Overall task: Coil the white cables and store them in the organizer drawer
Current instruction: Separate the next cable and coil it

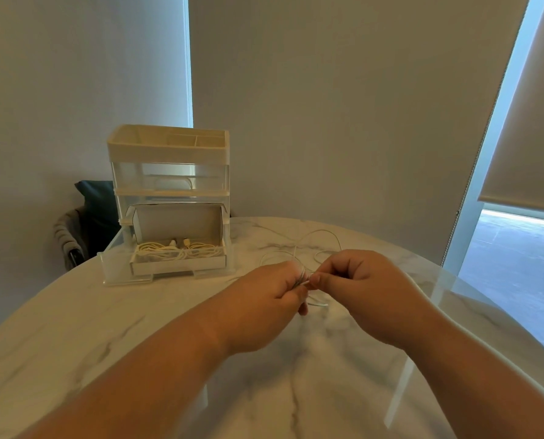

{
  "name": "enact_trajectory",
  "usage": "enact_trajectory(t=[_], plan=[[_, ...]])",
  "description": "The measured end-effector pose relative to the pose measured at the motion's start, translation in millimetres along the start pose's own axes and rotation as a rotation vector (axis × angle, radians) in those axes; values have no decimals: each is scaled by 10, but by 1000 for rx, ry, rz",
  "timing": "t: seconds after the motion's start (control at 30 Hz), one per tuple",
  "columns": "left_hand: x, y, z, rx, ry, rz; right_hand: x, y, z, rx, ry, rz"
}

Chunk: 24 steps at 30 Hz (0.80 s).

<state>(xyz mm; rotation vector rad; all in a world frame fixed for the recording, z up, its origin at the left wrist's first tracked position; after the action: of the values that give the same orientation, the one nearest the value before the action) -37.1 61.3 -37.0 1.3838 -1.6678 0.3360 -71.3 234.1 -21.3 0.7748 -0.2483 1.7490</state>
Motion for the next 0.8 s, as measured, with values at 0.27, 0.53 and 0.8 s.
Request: enact_trajectory(t=[0.27,0.53,0.8], plan=[[-49,-1,-17,60,-153,29,6,9,6,98,-79,-45],[18,-15,7,85,-177,65,-6,-19,30,149,-151,-12],[-16,-13,-34,136,-185,90,42,39,-46,87,-200,-49]])
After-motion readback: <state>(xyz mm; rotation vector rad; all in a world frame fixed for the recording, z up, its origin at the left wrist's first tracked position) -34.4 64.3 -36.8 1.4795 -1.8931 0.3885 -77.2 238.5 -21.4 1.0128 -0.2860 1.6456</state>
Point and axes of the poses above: each hand's wrist, its own y-axis towards the middle knuckle, its own x-axis out of the back of the hand, z = x × y, the point moved 1 cm from there along y, towards the middle knuckle, and after that the axes turned 9 degrees about -x, right-handed, at the moved point
